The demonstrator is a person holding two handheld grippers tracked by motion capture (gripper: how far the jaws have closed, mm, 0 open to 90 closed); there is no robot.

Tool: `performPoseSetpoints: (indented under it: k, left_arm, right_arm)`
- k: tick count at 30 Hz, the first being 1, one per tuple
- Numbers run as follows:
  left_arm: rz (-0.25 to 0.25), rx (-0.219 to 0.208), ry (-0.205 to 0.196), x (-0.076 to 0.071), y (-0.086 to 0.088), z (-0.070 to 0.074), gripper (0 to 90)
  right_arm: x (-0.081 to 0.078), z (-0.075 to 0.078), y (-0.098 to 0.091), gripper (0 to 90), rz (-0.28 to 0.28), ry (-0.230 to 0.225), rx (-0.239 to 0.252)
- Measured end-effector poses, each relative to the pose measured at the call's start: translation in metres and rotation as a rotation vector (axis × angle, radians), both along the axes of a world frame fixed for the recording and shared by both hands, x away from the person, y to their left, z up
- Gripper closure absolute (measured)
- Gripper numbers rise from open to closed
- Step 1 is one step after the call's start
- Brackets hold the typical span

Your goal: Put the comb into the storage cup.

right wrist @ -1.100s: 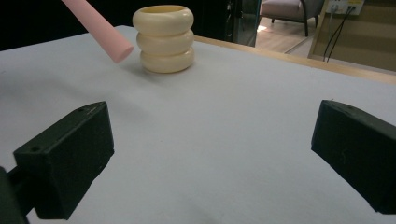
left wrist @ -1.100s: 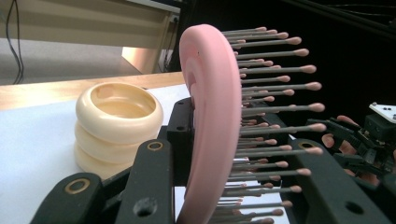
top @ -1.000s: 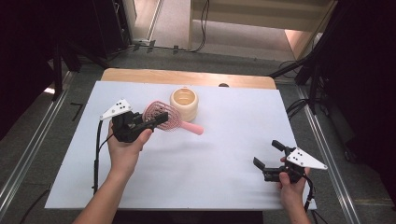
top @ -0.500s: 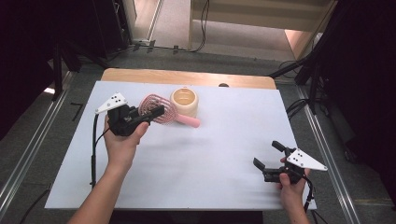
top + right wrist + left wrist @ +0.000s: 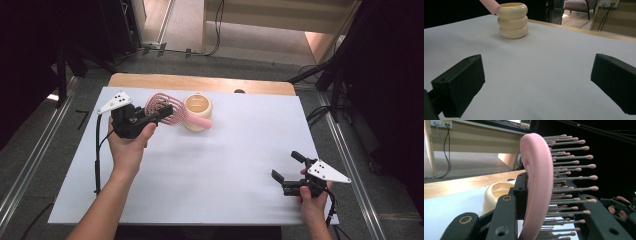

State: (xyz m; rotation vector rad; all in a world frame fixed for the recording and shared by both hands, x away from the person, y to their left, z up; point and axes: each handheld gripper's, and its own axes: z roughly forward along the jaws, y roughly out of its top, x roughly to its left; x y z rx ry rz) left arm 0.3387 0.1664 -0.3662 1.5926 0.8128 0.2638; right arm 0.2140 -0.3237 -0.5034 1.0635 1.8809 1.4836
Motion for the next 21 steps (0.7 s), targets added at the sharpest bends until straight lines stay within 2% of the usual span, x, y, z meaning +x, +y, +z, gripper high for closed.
performPoseSetpoints:
  k: [21]
  left_arm:
    - [0.037, 0.008, -0.03, 0.0099, 0.005, 0.0108, 66.2]
  right_arm:
    - [0.0001, -0.0005, 0.0005, 0.0, 0.007, 0.004, 0.002]
